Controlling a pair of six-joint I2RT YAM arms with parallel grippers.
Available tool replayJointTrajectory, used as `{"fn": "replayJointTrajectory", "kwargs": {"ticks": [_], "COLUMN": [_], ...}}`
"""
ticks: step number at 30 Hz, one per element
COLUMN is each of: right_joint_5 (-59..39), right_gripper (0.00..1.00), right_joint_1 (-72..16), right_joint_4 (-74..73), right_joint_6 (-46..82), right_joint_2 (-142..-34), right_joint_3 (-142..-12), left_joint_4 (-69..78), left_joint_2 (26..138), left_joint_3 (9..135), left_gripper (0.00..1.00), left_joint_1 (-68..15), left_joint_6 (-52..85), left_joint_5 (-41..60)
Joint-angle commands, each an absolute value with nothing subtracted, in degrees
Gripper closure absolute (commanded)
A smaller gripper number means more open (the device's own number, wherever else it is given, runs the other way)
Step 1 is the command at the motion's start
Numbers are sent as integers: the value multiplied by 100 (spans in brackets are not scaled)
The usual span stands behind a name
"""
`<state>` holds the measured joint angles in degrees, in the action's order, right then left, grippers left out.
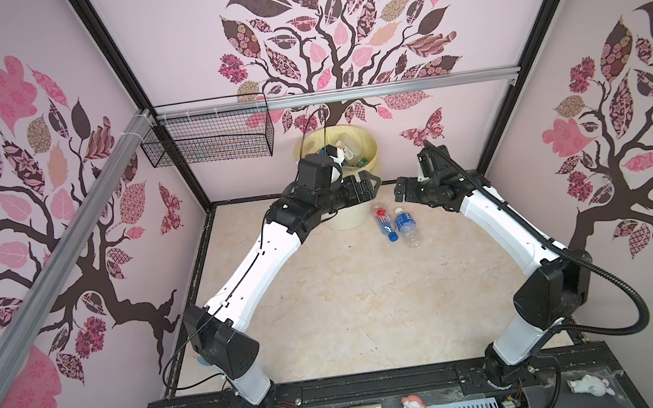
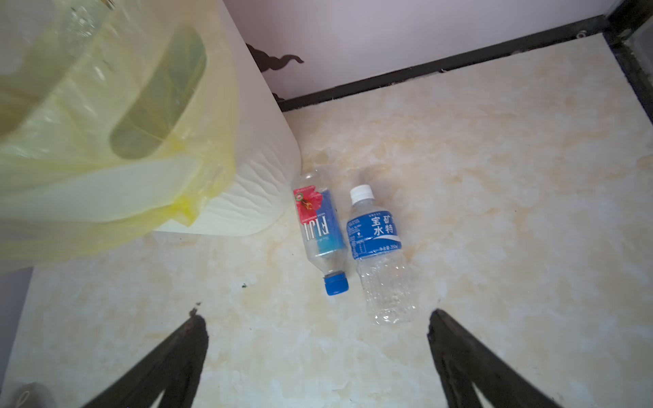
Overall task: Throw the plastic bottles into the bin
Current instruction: 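Lower both grippers toward the blue-label and Fiji bottles beside the bin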
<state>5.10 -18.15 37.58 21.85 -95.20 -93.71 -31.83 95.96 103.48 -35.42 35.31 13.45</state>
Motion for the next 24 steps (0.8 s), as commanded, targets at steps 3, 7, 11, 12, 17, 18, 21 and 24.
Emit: {"fn": "replayJointTrajectory", "kwargs": {"ticks": [3,7,11,12,17,18,21,24], "right_joint_5": [685,699,584,555,469,442,396,350], "right_gripper": [0,0,1,1,3,4,7,11], "right_joint_1": [-1664,-1591,-1506,-1478,-1441,-1441,-1420,-1397], "right_joint_4": [3508,3417,3301,3247,3103,3087,2935,2817], "right_joint_6": [1925,1825,1818,1827,1731,1715,1802,1881], "right_joint_2": [-9165,-9314,-9554,-9614,-10008,-10109,-10342,-10584], "right_joint_3": [-8946,-8635,-8394,-8317,-8241,-8260,-8250,-8255], "left_joint_4": [-3009,-3069,-3251,-3250,-3209,-3221,-3210,-3223], "left_joint_2": [9136,8918,8818,8809,8755,8749,8706,8662], "left_joint_3": [9497,8985,8794,8737,8537,8504,8388,8345], "left_gripper": [3,3,3,3,3,3,3,3], "left_joint_1": [-3686,-3944,-4256,-4305,-4498,-4522,-4544,-4546], "left_joint_6": [3024,2675,2242,2199,2090,2068,2023,1953], "left_joint_5": [1501,1387,1189,1169,1144,1135,1116,1044]}}
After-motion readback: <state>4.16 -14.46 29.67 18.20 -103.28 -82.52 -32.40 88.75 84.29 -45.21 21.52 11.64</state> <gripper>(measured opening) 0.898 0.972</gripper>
